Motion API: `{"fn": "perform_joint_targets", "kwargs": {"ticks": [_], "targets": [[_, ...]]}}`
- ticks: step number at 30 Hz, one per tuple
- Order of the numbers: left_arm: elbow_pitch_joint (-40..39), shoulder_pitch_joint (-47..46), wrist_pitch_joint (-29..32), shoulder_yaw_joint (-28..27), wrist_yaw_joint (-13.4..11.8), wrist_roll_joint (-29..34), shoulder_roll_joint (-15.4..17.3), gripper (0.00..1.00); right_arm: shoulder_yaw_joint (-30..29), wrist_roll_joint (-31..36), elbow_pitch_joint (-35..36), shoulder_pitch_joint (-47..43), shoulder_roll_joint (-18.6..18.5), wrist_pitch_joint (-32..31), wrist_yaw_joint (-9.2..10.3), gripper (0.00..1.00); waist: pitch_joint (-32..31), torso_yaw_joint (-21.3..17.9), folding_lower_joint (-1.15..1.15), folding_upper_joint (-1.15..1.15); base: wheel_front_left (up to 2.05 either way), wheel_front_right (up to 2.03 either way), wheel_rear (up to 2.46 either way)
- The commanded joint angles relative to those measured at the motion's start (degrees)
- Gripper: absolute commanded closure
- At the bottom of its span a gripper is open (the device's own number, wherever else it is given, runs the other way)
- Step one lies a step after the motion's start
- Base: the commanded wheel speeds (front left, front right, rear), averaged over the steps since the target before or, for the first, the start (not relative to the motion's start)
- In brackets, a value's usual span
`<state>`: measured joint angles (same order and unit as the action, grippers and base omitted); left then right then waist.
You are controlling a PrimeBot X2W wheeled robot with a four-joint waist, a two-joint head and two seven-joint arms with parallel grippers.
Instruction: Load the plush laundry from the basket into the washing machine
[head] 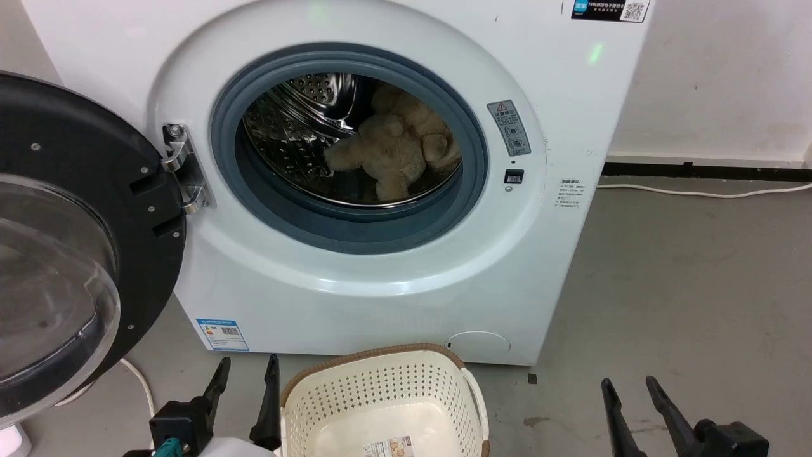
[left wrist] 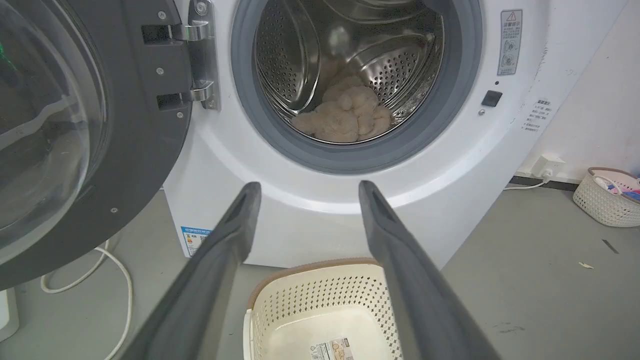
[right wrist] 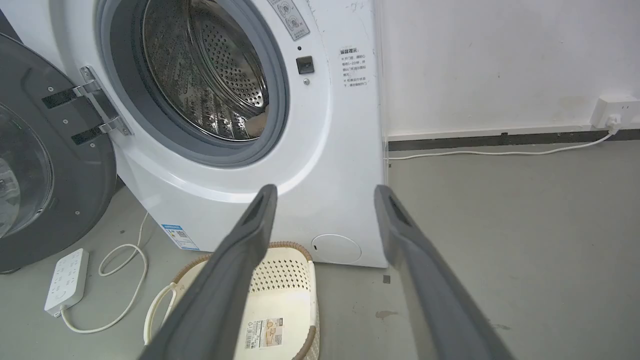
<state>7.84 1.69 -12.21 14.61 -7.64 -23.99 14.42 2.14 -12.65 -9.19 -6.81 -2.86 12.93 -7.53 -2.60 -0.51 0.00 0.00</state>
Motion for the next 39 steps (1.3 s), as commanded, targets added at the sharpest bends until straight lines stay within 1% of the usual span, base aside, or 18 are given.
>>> {"fn": "perform_joint_targets", "kwargs": {"ticks": [1,4,5,10,39], "targets": [[0.2,0.5,-0.3,0.0,-0.1,-0.3,-0.1,0.00,0.0,0.1,-0.2,-0.2,0.0,0.1,0.04,0.00,0.0,0.0,0.00,0.00,0.00,0.00,0.00],[0.4,0.4,-0.5,0.0,-0.2,-0.4,-0.1,0.00,0.0,0.1,-0.2,-0.2,0.0,0.1,0.04,0.00,-0.1,0.0,0.00,0.00,0.00,0.00,0.00],[0.2,0.0,0.0,0.0,0.0,-0.3,0.0,1.00,0.0,0.0,0.0,0.0,0.0,0.0,0.00,1.00,-0.1,0.0,0.00,0.00,0.00,0.00,0.00],[0.1,0.0,0.1,-0.1,0.1,-0.2,-0.1,1.00,0.0,0.1,0.1,0.0,0.0,-0.1,0.00,1.00,0.0,0.0,0.00,0.00,0.00,0.00,0.00],[-1.7,-0.4,3.0,-3.5,1.8,5.5,-2.8,1.00,-0.5,3.0,2.2,1.6,0.0,-3.1,0.01,1.00,0.6,0.1,0.00,0.00,0.00,0.00,0.00]]}}
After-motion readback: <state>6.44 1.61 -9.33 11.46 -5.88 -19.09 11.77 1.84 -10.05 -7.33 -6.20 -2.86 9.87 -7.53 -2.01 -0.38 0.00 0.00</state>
